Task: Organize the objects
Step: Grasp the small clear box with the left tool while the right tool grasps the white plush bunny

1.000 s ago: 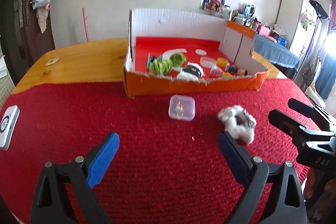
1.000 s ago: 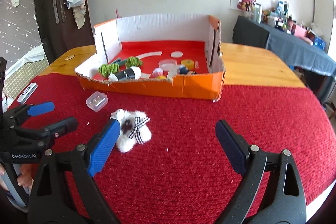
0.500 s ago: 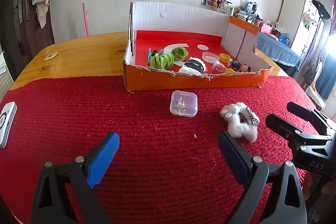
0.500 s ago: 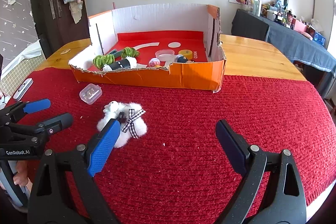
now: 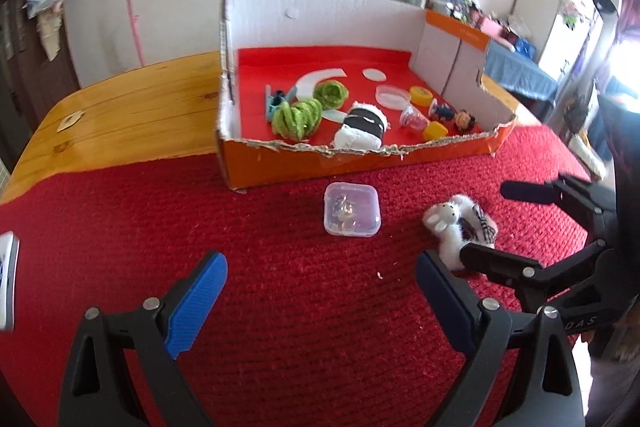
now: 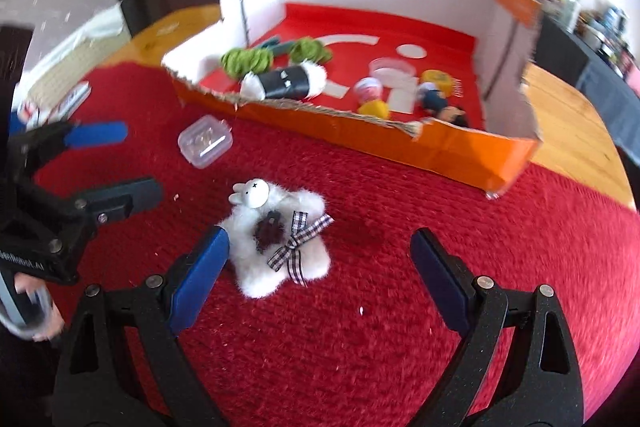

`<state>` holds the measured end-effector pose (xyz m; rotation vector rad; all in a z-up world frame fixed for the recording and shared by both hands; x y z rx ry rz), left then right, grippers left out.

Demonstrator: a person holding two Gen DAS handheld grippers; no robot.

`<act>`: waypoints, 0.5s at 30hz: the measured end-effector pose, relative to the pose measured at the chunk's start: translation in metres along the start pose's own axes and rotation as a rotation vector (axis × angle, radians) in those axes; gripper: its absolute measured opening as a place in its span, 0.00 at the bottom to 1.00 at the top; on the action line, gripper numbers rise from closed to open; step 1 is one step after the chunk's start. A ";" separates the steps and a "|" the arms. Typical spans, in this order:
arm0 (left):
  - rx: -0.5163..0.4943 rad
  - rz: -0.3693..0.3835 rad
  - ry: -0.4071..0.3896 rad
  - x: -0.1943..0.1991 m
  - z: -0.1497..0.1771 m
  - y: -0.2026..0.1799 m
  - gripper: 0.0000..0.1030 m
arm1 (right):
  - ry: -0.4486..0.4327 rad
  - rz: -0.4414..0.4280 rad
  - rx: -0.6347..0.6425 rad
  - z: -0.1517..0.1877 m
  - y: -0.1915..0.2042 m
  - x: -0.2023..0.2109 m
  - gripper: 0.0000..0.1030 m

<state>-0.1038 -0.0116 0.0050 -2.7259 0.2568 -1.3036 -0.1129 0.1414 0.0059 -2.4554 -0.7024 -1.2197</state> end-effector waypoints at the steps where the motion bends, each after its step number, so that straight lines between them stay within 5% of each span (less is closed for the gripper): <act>1: -0.011 0.000 0.008 -0.003 -0.002 0.000 0.94 | 0.012 -0.013 0.016 -0.001 0.002 -0.003 0.90; 11: -0.035 -0.025 0.034 -0.024 -0.019 0.005 0.94 | 0.014 -0.065 0.080 0.002 0.009 -0.005 0.90; 15: -0.050 -0.029 0.044 -0.028 -0.021 0.004 0.93 | 0.007 -0.019 0.108 0.002 0.011 -0.009 0.90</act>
Point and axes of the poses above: each gripper's, at about its wrist camera, not at the fingertips, and x roughly against the way its jaws point, y to its left, z to its underside, the point moved 2 cm from there along -x, roughly the way its jaws point, and after that the axes turned 7 degrees about x, right-handed, at the moved point
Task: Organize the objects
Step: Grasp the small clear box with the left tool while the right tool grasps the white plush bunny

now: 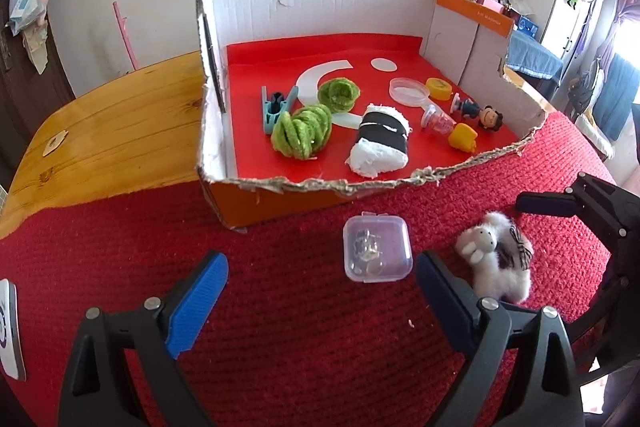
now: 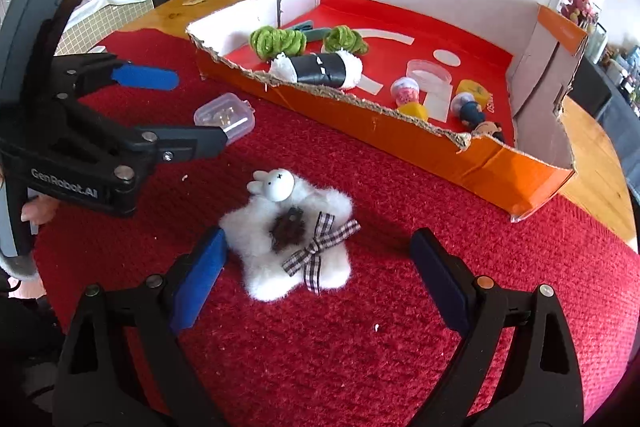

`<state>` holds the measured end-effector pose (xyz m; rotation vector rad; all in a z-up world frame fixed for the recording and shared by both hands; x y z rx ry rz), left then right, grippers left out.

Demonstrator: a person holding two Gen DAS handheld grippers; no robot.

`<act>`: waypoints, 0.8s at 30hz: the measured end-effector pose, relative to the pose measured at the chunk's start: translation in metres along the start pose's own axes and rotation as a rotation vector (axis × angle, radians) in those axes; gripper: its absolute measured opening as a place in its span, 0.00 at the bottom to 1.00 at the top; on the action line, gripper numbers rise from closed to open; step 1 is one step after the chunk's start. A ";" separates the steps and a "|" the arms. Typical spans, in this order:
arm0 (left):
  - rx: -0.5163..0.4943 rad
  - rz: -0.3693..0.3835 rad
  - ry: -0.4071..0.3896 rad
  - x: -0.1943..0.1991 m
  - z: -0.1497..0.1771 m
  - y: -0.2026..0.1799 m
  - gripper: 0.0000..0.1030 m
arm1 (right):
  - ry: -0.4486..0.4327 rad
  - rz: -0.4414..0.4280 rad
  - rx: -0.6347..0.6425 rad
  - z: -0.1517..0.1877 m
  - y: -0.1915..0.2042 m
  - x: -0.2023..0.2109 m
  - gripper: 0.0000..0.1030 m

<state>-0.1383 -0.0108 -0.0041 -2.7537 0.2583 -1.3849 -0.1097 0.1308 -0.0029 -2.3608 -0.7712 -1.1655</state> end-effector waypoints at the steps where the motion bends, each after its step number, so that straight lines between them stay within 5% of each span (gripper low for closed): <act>1: -0.004 0.001 0.002 -0.001 0.000 -0.001 0.93 | 0.000 0.011 -0.014 0.000 -0.003 0.001 0.90; 4: -0.016 0.006 0.002 -0.002 -0.001 -0.003 0.92 | -0.002 0.090 -0.067 0.004 -0.022 0.003 0.90; 8: -0.036 0.012 0.006 -0.005 0.000 -0.008 0.88 | -0.004 0.079 -0.126 0.011 -0.039 0.006 0.90; 15: -0.071 0.017 -0.008 -0.007 -0.001 -0.016 0.75 | -0.033 0.064 -0.028 0.004 -0.029 0.005 0.89; 16: -0.074 0.022 -0.010 -0.006 -0.001 -0.017 0.70 | -0.038 0.053 -0.020 0.002 -0.028 0.004 0.87; 18: -0.080 0.042 -0.021 -0.005 0.000 -0.019 0.56 | -0.045 0.019 -0.016 0.000 -0.027 0.001 0.65; 20: -0.087 0.067 -0.029 -0.003 0.002 -0.022 0.40 | -0.061 -0.023 -0.033 0.000 -0.027 0.003 0.54; 24: -0.071 0.095 -0.037 0.002 0.005 -0.024 0.36 | -0.085 -0.059 -0.057 0.002 -0.028 0.007 0.51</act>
Point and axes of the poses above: each gripper's, at about its wrist camera, not at the fingertips, and x roughly against the way its jaws point, y to its left, z to its underside, the point moved 2 cm from there along -x, roughly the way its jaws point, and after that the axes turned 7 degrees about x, right-handed, at the moved point
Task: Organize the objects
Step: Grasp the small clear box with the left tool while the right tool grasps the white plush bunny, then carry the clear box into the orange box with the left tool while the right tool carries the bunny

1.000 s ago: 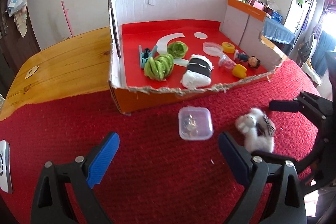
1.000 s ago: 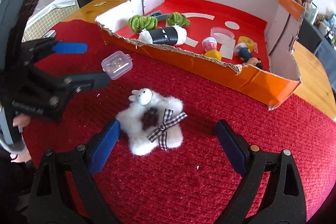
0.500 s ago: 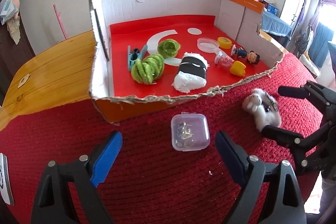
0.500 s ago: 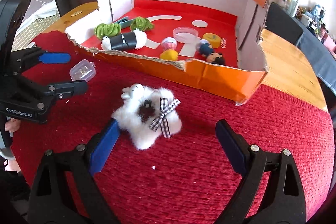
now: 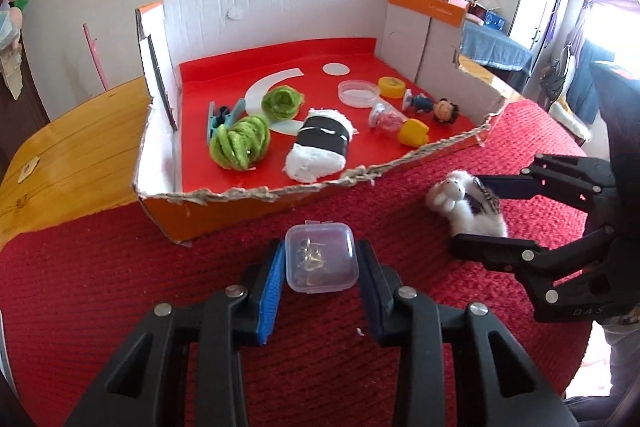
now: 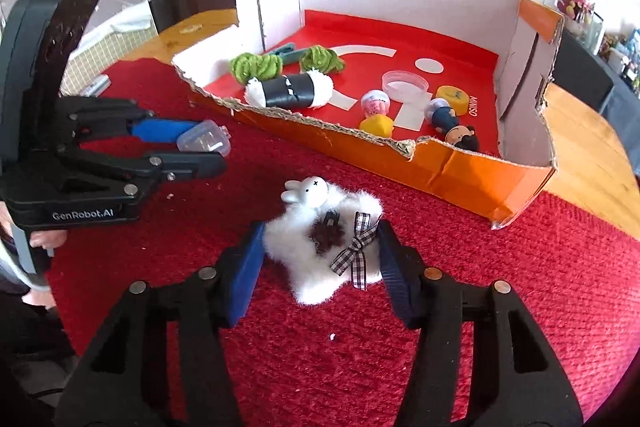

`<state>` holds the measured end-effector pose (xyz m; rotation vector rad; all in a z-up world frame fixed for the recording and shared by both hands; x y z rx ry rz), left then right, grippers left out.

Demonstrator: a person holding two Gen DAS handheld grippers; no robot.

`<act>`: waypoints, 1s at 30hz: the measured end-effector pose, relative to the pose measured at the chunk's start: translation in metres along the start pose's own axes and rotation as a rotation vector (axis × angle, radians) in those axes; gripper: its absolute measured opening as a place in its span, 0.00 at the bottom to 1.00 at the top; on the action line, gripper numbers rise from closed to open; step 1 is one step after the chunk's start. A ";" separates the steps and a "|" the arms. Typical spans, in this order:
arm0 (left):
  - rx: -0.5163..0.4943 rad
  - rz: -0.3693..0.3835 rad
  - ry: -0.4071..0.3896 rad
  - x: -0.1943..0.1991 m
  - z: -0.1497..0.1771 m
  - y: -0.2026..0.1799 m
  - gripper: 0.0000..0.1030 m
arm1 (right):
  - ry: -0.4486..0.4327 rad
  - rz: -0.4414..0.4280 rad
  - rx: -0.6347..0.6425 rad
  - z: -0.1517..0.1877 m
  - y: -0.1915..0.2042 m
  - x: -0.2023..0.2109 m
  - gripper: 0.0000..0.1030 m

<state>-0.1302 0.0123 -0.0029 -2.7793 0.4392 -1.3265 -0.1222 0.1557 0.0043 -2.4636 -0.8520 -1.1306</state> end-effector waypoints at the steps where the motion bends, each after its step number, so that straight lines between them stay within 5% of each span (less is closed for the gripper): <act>1: 0.003 0.003 -0.002 0.001 0.001 -0.001 0.36 | -0.004 -0.001 -0.005 0.000 0.000 0.001 0.51; 23: -0.016 0.060 -0.099 0.057 -0.001 -0.019 0.36 | -0.138 -0.001 -0.026 -0.011 0.009 0.057 0.51; 30: -0.021 0.051 -0.123 0.061 -0.039 -0.016 0.36 | -0.160 0.062 -0.008 -0.044 -0.004 0.063 0.51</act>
Point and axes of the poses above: each gripper's, at about its wrist camera, not at the fingertips, and x roughly against the way its jaws point, y to its left, z to its underside, the point moved 2 cm from there along -x, roughly the way its jaws point, and after that the axes turned 7 degrees about x, right-handed, at the moved point
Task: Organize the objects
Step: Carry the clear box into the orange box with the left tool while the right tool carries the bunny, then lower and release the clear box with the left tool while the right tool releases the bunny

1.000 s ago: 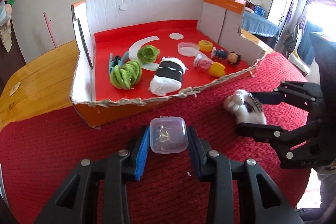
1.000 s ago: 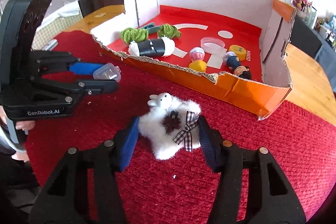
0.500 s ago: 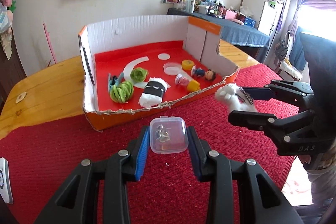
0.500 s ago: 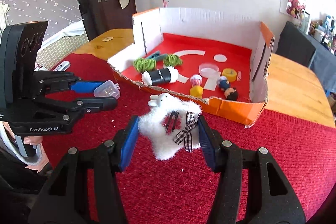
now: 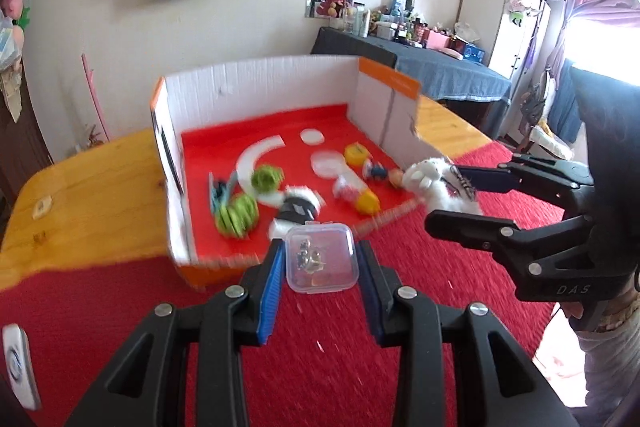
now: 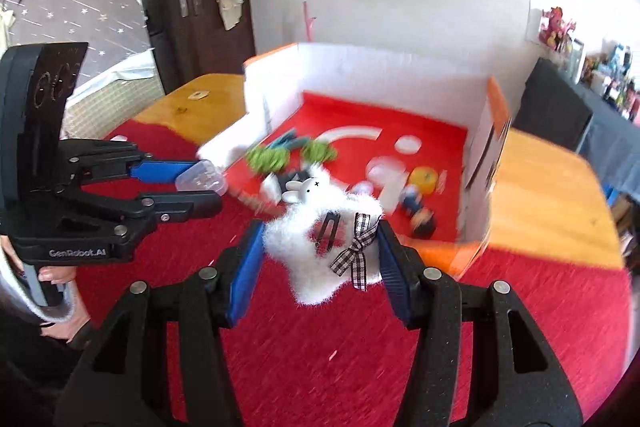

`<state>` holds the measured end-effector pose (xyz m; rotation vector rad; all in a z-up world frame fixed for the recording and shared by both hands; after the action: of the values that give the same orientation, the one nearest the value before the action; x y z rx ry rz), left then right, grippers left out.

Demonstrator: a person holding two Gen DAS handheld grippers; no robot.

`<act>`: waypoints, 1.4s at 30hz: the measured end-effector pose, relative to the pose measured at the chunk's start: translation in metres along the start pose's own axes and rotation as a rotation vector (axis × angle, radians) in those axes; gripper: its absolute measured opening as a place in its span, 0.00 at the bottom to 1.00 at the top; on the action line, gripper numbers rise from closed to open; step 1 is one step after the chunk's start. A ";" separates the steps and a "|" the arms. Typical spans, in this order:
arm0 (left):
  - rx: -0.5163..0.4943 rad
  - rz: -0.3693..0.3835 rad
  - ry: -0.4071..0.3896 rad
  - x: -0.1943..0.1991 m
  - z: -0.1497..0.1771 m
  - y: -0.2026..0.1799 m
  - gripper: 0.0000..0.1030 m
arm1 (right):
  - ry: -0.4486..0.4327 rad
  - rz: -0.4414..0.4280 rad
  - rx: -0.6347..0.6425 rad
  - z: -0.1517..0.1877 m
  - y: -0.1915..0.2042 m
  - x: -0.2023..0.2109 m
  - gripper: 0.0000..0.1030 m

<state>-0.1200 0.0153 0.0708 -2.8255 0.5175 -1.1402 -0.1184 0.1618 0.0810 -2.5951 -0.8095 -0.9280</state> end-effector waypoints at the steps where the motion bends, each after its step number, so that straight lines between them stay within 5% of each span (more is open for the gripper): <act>1: -0.003 -0.010 0.002 -0.004 -0.009 0.002 0.36 | 0.003 0.020 0.008 -0.010 -0.005 -0.003 0.51; 9: 0.010 -0.109 0.073 -0.059 -0.075 0.025 0.36 | 0.112 0.153 0.043 -0.068 -0.041 -0.056 0.51; 16: 0.041 -0.143 0.150 -0.100 -0.101 0.040 0.36 | 0.234 0.192 0.082 -0.087 -0.055 -0.105 0.51; 30: 0.019 -0.231 0.232 -0.145 -0.117 0.051 0.36 | 0.378 0.193 0.133 -0.099 -0.072 -0.152 0.52; 42: 0.072 -0.233 0.318 -0.165 -0.108 0.063 0.36 | 0.479 0.186 0.094 -0.096 -0.087 -0.187 0.52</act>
<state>-0.3233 0.0176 0.0288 -2.7091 0.1558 -1.6286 -0.3369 0.1149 0.0380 -2.1824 -0.4604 -1.3382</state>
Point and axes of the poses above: each gripper's, at about its wrist camera, not at the fingertips, and x roughly against the way its jaws point, y to its left, z to its underside, the point moved 2 cm from there along -x, roughly the way its jaws point, and after that the axes turned 7 degrees about x, right-handed, at the moved point
